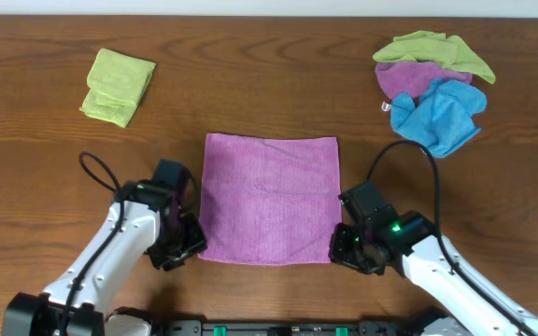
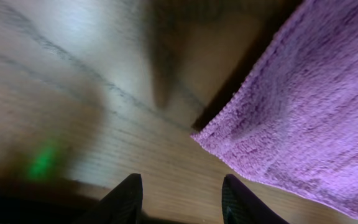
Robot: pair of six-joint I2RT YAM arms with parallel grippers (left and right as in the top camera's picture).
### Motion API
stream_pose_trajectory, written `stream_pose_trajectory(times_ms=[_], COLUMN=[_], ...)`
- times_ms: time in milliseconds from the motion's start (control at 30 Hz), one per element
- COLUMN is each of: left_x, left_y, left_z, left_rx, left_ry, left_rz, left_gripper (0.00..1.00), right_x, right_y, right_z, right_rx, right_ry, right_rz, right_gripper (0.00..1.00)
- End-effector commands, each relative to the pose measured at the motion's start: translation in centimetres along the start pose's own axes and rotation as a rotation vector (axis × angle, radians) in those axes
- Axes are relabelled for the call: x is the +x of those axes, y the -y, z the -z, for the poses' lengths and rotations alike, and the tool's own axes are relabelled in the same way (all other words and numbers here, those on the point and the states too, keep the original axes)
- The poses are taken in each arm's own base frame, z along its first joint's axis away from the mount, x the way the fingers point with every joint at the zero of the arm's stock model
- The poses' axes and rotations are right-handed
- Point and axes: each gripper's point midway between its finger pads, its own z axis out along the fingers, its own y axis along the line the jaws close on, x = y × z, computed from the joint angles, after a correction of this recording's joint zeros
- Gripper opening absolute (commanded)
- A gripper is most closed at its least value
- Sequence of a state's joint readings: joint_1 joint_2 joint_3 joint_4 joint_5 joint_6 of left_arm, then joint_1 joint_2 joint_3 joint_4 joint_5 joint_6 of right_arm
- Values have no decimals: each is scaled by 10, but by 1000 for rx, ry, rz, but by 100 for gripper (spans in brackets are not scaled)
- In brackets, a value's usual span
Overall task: Fold the cloth
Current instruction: 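Grasp the cloth's near-left and near-right corners with both grippers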
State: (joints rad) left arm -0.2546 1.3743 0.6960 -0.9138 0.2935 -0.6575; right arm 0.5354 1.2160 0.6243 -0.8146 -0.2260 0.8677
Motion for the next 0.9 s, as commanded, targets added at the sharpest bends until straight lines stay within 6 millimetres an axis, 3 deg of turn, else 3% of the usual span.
stream_pose_trajectory(times_ms=[0,133,367,867], left_x=[6,-2,-13,-18], left_y=[6,15,10,12], left_z=[-6,-14,-16,-22], left_rx=[17,10,-51,-36], left_ry=[6,84,179,208], left_rz=[-33,-58,-71,-74], left_gripper=[45,45,48,48], right_x=[-3,-6,-7,-9], right_y=[4,5,3,0], right_z=[0,1,1,1], right_rx=[-4,-13,-23,-33], right_ry=[4,4,7,15], right_rz=[-3,-23,-23,-21], right_gripper=[32,32,32,31])
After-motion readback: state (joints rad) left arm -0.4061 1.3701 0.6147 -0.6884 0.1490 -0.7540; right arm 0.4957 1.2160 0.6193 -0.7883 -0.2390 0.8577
